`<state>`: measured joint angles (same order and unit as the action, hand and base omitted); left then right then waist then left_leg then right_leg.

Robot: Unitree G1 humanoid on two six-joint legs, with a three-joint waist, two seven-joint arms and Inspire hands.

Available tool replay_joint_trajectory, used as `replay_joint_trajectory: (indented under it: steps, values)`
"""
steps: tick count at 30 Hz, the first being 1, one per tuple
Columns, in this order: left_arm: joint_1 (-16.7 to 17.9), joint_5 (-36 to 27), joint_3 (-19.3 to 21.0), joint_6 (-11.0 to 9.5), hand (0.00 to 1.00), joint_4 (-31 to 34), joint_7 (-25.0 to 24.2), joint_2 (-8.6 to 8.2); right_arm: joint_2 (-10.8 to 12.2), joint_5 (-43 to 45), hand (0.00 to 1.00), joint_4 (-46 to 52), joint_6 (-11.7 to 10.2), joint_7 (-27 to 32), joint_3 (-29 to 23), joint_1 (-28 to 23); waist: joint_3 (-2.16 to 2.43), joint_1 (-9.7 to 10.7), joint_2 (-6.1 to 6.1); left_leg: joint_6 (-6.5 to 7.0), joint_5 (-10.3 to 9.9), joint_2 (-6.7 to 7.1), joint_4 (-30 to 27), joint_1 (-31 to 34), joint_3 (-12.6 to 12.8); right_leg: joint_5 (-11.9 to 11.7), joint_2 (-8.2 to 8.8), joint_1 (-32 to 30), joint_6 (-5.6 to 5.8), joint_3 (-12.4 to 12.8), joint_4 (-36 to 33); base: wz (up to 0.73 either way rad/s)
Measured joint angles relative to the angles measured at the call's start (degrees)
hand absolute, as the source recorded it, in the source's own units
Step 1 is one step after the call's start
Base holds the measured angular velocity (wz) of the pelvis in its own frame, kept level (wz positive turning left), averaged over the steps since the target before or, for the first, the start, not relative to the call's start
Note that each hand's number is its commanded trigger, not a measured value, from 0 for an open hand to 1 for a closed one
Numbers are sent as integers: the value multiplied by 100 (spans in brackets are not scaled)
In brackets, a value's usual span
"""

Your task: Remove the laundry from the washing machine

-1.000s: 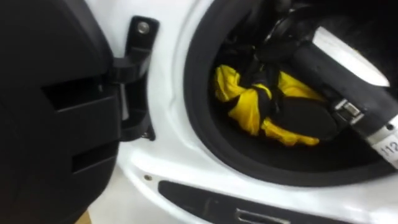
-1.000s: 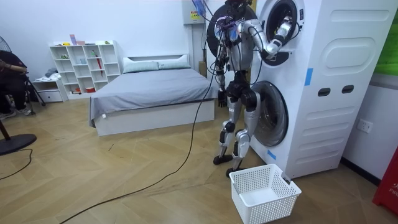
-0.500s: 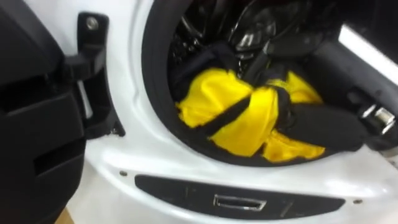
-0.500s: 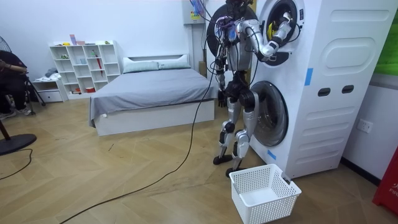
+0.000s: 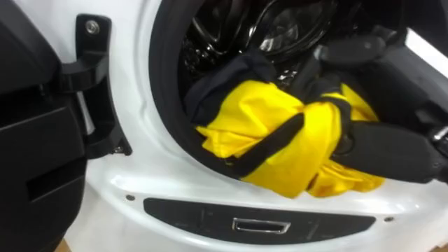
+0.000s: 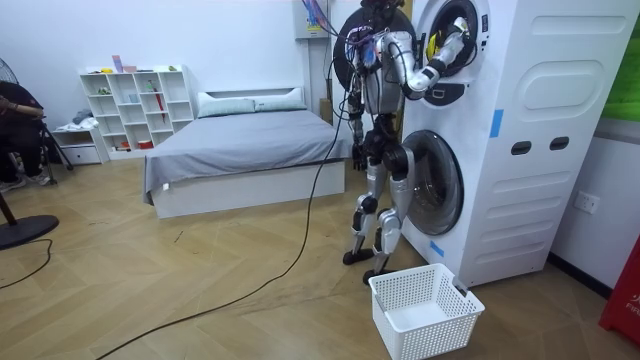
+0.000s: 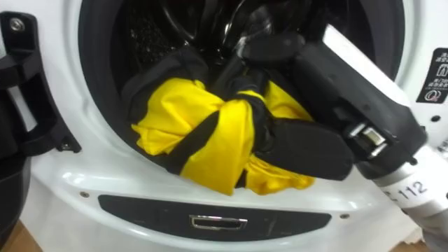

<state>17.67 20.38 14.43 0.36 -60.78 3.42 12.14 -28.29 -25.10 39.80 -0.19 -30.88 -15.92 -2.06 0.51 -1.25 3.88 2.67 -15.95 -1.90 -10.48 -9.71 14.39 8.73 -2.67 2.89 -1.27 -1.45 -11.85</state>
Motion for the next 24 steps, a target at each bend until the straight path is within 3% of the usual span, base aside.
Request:
replay_joint_trajectory:
  steps: [4, 7, 8, 11, 14, 16, 17, 24]
  values:
    - [-25, 0, -6, 0, 0, -115, 97, 2, -19, -109, 100, 95, 7, -72, -97, -185, -7, 119, -16, -37, -24, -54, -2, -81, 301, -35, -84, -22, -28, 328, -26, -31]
    - [-24, 0, -4, 0, 0, -215, 103, 4, -124, -182, 100, 179, 7, -168, -190, -205, -16, 410, -49, -93, -77, -139, -64, -36, 565, -64, -137, -191, -65, 473, -145, -43]
    - [-23, 4, -4, 4, 0, -285, 100, -5, -95, -186, 100, 173, 5, -162, -489, -279, -13, 603, -81, -107, -111, -183, -141, 22, 657, -82, -156, -257, -95, 465, -182, -53]
    - [-31, 4, 3, 3, 0, -332, 89, -31, -90, -173, 100, -23, -9, 126, -1281, -610, -13, 861, -241, -166, -145, -256, -140, 45, 1041, -178, -252, -427, -182, 499, -208, -81]
    - [-93, -27, -1, -4, 0, -335, 105, 18, -87, -154, 100, -445, -13, 269, -1450, -826, -20, 1143, -286, -204, -170, -262, -114, 12, 1145, -181, -358, -530, -200, 689, -291, -64]
    - [-200, -66, -13, -32, 0, -334, 107, 29, -87, -119, 100, -622, 8, 337, -1464, -835, -34, 1217, -337, -220, -182, -267, -108, 5, 1276, -181, -415, -630, -225, 808, -317, -69]
    - [-246, -76, -24, 59, 0, -375, 132, 73, -91, -81, 100, -703, 26, 351, -1463, -835, -37, 1238, -336, -231, -187, -269, -92, 0, 1403, -180, -473, -721, -234, 942, -398, -69]
    - [-149, -201, -303, 82, 0, -379, 153, 440, -63, 32, 100, -1257, 56, 664, -1436, -1096, -79, 1335, -146, -304, -250, -360, -246, 133, 1737, -245, -626, -1013, -299, 1218, -485, -32]
